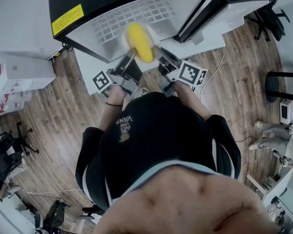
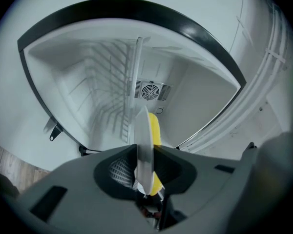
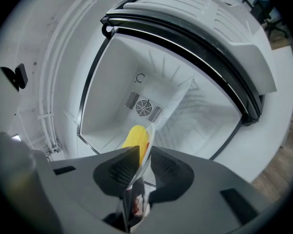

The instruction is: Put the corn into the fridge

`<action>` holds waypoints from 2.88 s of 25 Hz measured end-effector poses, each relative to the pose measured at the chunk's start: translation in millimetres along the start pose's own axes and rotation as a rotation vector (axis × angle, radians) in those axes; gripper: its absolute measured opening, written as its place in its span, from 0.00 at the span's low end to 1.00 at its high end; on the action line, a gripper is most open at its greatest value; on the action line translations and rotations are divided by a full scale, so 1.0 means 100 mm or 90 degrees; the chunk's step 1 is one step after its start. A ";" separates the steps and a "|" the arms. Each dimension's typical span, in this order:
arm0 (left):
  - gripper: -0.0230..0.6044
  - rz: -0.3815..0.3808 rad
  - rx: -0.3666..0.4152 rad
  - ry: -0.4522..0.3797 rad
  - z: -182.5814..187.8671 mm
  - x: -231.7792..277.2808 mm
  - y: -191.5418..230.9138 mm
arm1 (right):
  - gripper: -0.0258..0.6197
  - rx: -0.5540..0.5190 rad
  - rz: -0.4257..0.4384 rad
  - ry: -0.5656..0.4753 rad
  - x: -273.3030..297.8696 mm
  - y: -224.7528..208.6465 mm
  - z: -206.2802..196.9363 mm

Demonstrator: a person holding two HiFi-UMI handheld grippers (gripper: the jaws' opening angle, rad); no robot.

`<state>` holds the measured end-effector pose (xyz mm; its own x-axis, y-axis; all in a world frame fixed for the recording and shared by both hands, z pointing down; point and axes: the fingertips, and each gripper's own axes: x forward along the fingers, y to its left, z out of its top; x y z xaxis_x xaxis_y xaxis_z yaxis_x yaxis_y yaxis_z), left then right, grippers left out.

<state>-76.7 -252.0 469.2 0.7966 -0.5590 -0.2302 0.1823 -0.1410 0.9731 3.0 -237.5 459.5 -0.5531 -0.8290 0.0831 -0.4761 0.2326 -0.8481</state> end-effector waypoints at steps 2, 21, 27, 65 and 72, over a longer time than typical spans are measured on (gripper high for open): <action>0.17 -0.004 -0.001 0.002 0.01 0.02 -0.01 | 0.13 0.000 -0.003 -0.002 0.01 0.00 0.02; 0.17 0.007 0.002 -0.072 0.25 0.25 0.10 | 0.13 -0.003 0.022 0.072 0.33 -0.19 0.26; 0.17 0.009 0.006 -0.096 0.31 0.30 0.11 | 0.13 -0.003 0.032 0.090 0.42 -0.21 0.32; 0.17 0.033 -0.016 -0.258 0.54 0.48 0.17 | 0.32 -0.172 0.092 0.112 0.55 -0.15 0.67; 0.17 0.041 -0.018 -0.282 0.57 0.51 0.19 | 0.40 -0.308 0.111 0.102 0.45 -0.05 0.66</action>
<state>-65.3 -329.7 475.4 0.4839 -0.8630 -0.1452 0.1607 -0.0754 0.9841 25.5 -309.0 432.9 -0.7312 -0.6782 0.0735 -0.6080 0.5990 -0.5212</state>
